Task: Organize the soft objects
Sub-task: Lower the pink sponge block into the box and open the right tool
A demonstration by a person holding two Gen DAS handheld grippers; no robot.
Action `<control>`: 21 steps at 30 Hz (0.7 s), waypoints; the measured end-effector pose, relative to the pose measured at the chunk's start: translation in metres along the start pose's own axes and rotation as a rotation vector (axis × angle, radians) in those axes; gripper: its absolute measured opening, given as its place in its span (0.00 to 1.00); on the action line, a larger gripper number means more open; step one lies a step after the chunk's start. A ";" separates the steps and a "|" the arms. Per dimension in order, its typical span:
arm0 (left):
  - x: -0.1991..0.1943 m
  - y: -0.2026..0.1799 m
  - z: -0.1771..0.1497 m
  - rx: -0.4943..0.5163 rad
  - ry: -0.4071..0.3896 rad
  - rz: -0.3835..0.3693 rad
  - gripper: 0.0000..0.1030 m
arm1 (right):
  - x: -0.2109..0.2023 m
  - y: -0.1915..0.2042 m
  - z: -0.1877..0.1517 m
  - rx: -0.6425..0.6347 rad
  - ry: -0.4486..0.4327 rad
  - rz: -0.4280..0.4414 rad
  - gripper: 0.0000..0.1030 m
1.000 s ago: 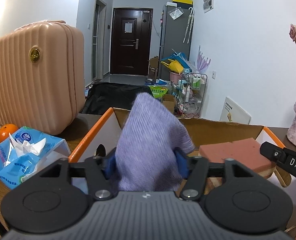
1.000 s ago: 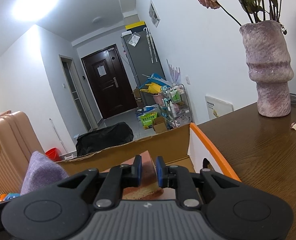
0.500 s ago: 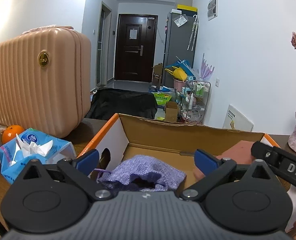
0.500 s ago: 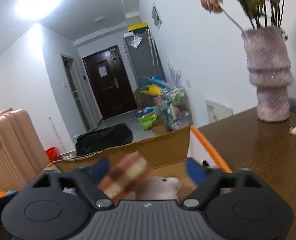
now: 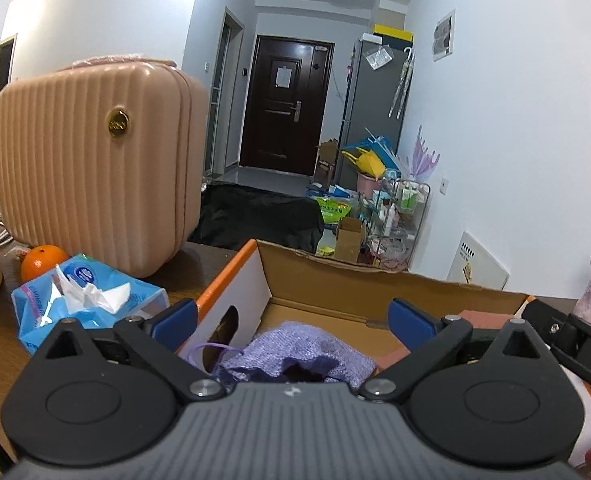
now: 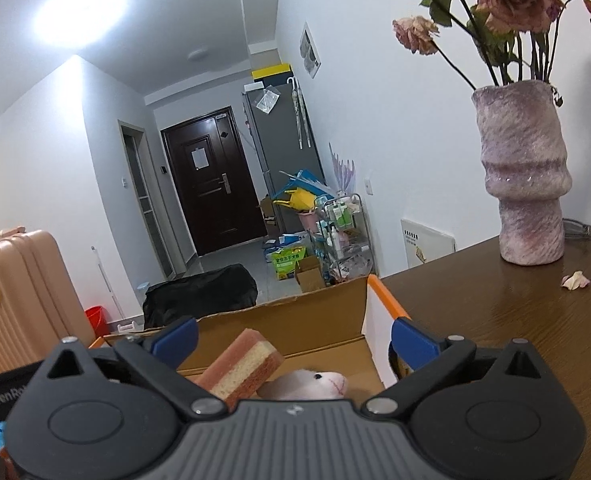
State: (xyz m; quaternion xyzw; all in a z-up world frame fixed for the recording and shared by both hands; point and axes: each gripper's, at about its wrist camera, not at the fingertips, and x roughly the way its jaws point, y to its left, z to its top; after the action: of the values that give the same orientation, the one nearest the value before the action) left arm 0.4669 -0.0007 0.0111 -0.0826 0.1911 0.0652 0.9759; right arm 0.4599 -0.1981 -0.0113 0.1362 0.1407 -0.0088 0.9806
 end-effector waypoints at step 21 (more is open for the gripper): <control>-0.063 0.017 -0.016 0.049 -0.049 -0.008 1.00 | -0.066 -0.009 -0.003 -0.105 -0.024 0.031 1.00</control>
State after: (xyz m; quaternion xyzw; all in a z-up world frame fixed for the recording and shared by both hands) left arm 0.4004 0.0069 0.0182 -0.0576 0.1684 0.0585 0.9823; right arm 0.3957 -0.2072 0.0023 0.0869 0.1269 0.0123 0.9880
